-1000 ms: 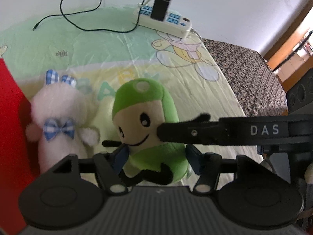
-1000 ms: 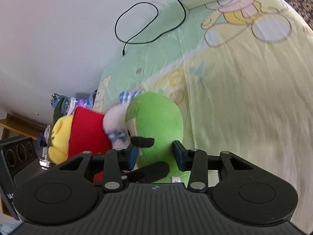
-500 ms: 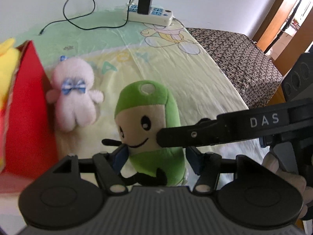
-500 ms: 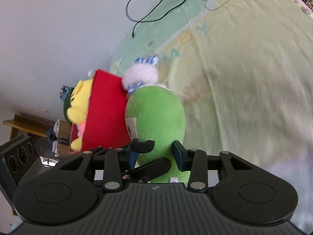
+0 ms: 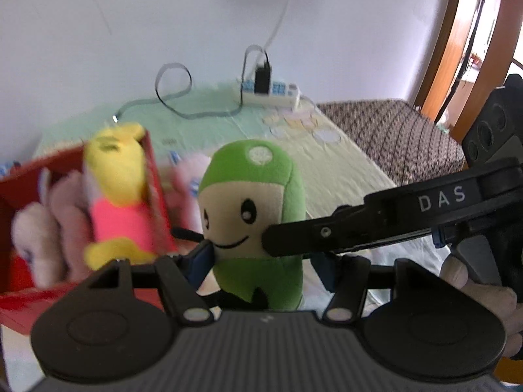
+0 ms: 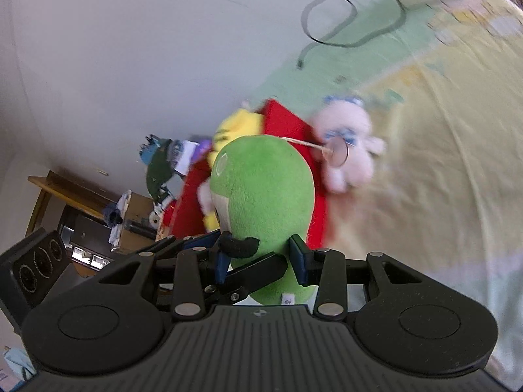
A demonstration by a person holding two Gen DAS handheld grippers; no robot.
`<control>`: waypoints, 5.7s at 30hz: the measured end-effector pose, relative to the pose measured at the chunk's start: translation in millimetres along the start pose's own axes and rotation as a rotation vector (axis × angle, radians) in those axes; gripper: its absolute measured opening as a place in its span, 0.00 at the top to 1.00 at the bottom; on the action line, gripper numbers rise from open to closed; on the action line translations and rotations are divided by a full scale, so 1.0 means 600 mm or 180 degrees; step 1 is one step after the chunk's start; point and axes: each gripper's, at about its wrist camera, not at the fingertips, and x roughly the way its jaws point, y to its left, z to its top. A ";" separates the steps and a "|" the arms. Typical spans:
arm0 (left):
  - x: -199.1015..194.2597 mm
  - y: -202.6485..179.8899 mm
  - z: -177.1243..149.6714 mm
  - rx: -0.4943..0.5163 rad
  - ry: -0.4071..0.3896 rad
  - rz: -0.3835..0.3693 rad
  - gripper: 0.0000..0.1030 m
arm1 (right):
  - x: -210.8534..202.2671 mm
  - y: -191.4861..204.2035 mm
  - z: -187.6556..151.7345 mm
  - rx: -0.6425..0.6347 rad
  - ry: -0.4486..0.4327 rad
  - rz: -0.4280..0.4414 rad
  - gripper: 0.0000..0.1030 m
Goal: Organize objects
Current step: 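Carry the green plush with the right tool over the red box, then lower the green plush into the red box and release it, then withdraw the right tool and move it to the pink bear with blue bow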
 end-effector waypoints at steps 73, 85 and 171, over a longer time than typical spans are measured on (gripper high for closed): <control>-0.019 0.449 -0.050 -0.0279 0.0102 0.0698 0.35 | 0.455 0.144 0.019 -0.0127 0.0376 -0.0305 0.86; 0.017 0.454 -0.045 -0.0155 0.0114 0.0775 0.21 | 0.410 0.128 0.020 0.0048 0.0195 -0.0294 0.90; 0.051 0.039 0.075 0.0050 0.0263 0.0923 0.15 | 0.034 -0.039 0.027 -0.0023 -0.0569 -0.0774 0.80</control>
